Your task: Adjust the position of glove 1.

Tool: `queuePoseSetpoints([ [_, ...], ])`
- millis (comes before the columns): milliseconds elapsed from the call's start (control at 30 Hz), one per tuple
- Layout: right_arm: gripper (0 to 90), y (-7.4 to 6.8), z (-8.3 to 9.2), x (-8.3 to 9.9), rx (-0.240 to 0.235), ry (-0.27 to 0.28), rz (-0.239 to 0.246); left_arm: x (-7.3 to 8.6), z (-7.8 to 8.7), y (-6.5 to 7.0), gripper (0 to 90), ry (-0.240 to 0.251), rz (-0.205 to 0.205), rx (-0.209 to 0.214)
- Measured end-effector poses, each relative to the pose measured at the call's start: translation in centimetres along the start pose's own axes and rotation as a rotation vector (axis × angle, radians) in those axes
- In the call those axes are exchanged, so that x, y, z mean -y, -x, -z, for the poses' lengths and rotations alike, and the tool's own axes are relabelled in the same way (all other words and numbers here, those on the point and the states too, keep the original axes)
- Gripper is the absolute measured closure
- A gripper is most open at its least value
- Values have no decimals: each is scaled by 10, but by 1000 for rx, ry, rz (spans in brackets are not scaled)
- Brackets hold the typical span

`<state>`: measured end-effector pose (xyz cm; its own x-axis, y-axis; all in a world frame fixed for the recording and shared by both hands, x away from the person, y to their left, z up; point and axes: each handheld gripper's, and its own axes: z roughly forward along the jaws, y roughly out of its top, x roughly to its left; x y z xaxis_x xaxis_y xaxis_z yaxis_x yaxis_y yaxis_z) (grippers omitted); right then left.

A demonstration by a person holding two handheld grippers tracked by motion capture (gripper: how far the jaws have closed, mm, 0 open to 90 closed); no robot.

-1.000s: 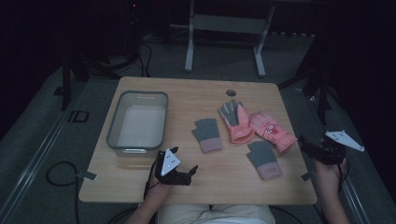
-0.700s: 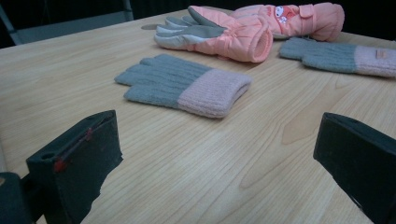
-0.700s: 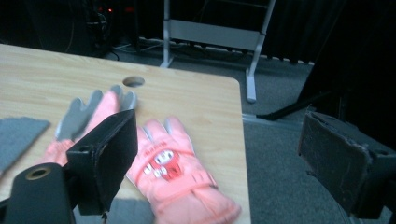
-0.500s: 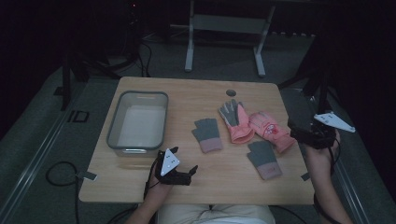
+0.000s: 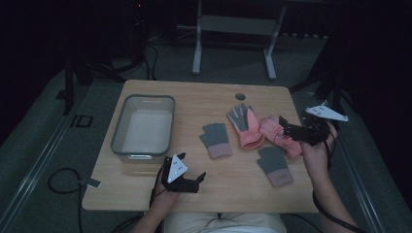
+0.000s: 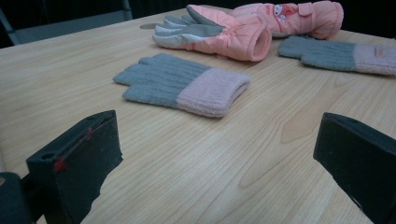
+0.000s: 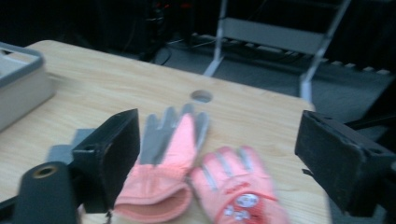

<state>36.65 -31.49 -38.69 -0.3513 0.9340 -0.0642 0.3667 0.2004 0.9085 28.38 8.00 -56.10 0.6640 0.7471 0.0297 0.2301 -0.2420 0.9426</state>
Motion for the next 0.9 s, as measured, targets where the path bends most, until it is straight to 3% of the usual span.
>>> queuePoseSetpoints([
  [200, 122, -18, -13, -3, -50, -5, 18, 0, 0, 0, 4, 2, 1, 2],
  [333, 130, -37, -32, -2, -148, -62, 68, 0, 0, 0, 4, 2, -1, 4],
  [400, 130, -42, -37, -1, -169, -74, 72, 0, 0, 0, 4, 1, 0, 7],
  [500, 120, -55, -55, 3, -236, -110, 81, 0, 0, 0, 4, 0, 0, 11],
  [700, 143, -77, -79, 11, -316, -132, 94, 0, 0, 0, 4, -1, -4, 12],
  [900, 206, -99, -100, 16, -362, -149, 115, 0, 0, 1, 3, -2, -8, 13],
])
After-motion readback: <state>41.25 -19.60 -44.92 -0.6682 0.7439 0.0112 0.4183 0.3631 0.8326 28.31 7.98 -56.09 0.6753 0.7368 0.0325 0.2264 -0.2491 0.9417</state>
